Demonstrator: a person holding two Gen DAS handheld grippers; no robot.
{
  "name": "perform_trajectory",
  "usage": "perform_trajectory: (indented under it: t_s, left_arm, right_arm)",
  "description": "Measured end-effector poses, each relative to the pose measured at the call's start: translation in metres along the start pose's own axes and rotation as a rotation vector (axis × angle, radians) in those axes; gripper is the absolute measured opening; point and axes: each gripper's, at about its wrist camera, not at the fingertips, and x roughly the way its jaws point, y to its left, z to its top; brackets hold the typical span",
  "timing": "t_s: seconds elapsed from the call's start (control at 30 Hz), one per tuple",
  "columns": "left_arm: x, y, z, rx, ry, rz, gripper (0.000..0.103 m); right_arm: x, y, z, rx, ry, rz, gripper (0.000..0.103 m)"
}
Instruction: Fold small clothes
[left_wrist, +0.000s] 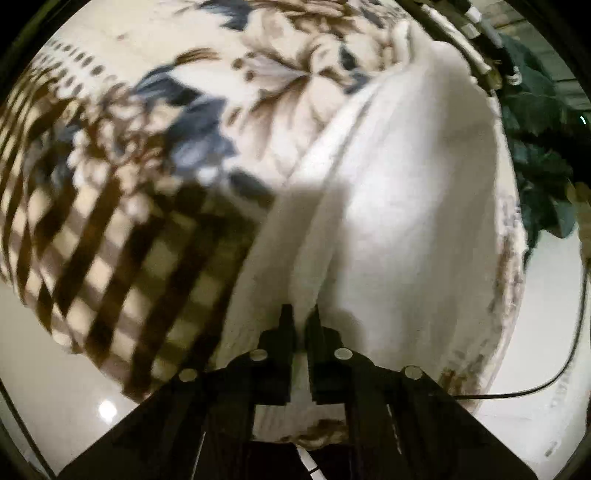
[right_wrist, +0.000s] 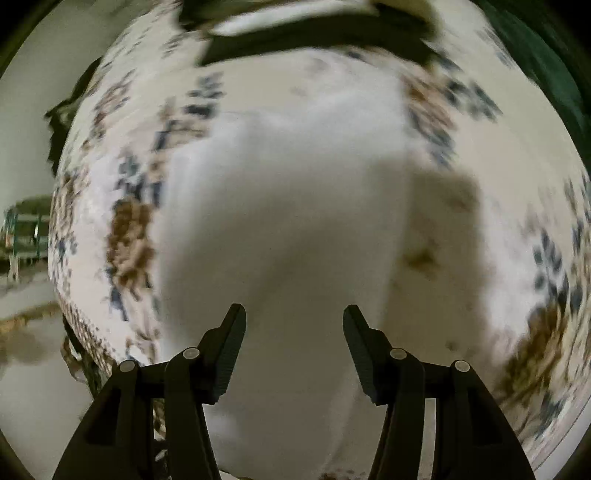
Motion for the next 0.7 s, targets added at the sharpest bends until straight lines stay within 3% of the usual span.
perform_trajectory:
  t_s: [0.07,0.17,0.27,0.33,0.4,0.43,0.47,0.57,0.63,0.7]
  left_arm:
    - [-0.013,0.014,0.0,-0.041,-0.03,0.039,0.004]
    - [-0.029,0.024,0.008,-0.063,0.009,0.034,0.006]
    - [-0.044,0.003,0.034,-0.071,0.059,0.026,0.012]
    - [-0.06,-0.017,0.054,-0.06,0.027,-0.004,0.017]
    - [-0.074,-0.042,0.086,-0.043,-0.042,-0.044,0.033]
    - [-0.076,-0.057,0.108,-0.027,-0.084,-0.067,0.047]
    - [-0.074,-0.073,0.132,-0.004,-0.128,-0.076,0.052]
    - [-0.046,-0.108,0.199,0.089,-0.186,-0.086,0.052]
    - [-0.008,-0.129,0.251,0.127,-0.171,-0.086,0.052]
    - [0.021,-0.139,0.282,0.147,-0.138,-0.093,0.052]
  right_arm:
    - [0.001,-0.033,-0.004,0.059,-0.005,0.023,0.057]
    - [0.004,-0.065,-0.004,0.121,-0.02,0.073,0.057]
    - [0.006,-0.08,0.002,0.16,-0.034,0.141,0.057]
    - [0.004,-0.084,0.011,0.173,-0.044,0.197,0.057]
    - [0.001,-0.085,0.024,0.17,-0.066,0.243,0.057]
    - [0.0,-0.085,0.031,0.169,-0.081,0.25,0.057]
    - [-0.002,-0.085,0.039,0.172,-0.101,0.26,0.057]
    - [0.004,-0.083,0.071,0.2,-0.135,0.278,0.058]
    - [0.012,-0.085,0.086,0.22,-0.142,0.27,0.059]
    - [0.025,-0.082,0.104,0.23,-0.137,0.256,0.06]
